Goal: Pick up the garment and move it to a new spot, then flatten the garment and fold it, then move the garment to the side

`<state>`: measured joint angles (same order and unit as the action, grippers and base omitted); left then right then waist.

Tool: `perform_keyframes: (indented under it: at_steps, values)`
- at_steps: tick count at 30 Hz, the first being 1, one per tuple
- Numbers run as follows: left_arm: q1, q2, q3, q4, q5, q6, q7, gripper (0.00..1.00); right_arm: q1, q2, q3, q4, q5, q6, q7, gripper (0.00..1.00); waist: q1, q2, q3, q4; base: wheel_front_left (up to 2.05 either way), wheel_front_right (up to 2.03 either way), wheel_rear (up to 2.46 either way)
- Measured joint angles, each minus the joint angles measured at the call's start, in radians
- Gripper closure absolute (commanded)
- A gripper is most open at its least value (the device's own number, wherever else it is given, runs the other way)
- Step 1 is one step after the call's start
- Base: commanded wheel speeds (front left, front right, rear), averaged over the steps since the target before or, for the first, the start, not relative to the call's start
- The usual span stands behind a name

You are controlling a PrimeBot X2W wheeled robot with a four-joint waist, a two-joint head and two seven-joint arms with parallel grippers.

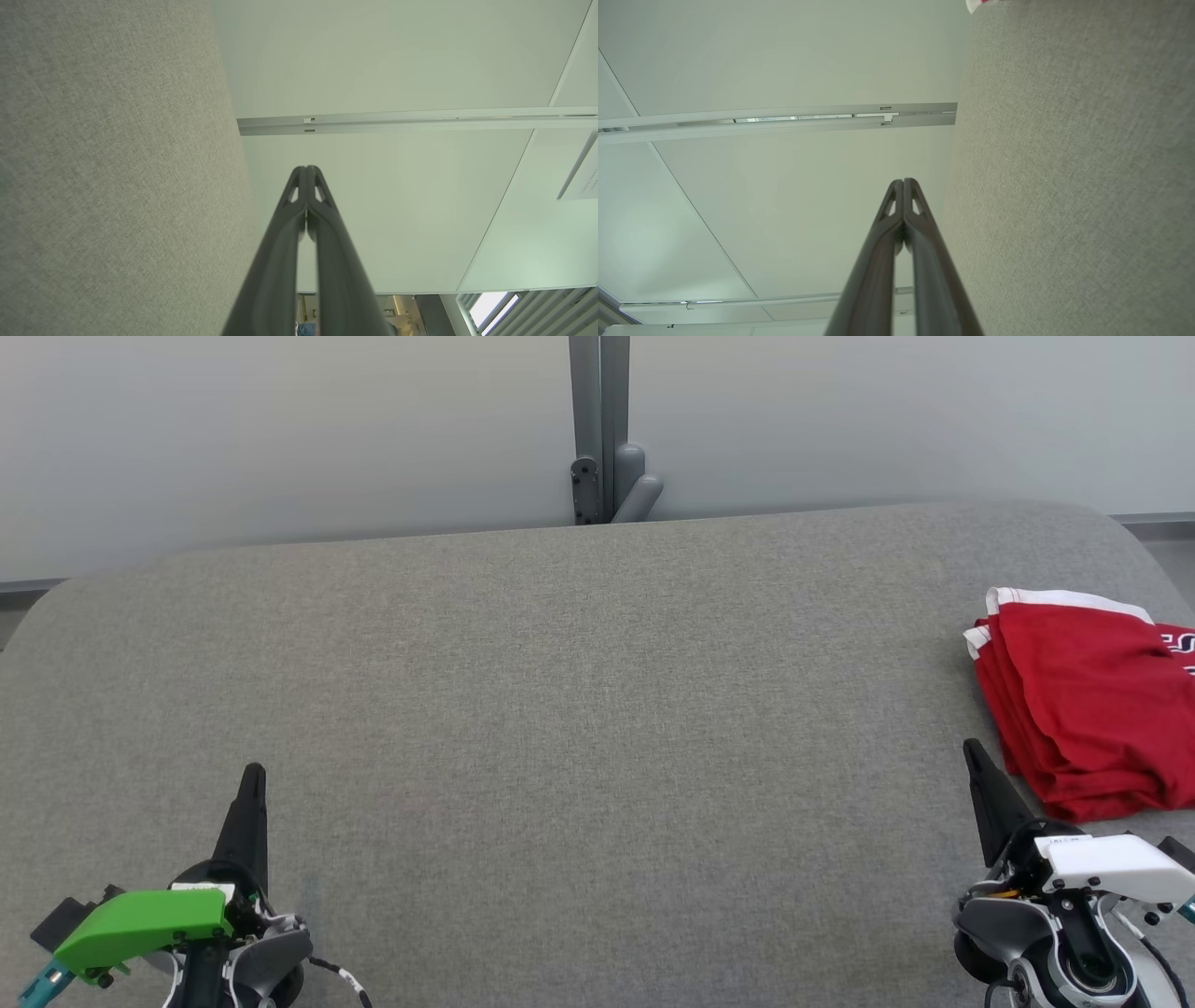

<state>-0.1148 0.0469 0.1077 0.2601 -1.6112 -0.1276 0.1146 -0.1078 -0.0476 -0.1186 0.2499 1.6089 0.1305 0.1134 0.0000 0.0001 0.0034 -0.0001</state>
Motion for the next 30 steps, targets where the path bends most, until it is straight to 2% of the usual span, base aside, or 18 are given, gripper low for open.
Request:
perform_keyframes:
  at_steps: [30]
  values:
    - [0.000, 0.000, 0.000, 0.000, 0.000, 0.000, 0.000, 1.00, 0.000, 0.000, 0.000, 0.000, 0.000, 0.000, 0.000, 1.00, 0.0000, 0.0000, 0.000, 0.000, 0.00, 0.00, 0.00]
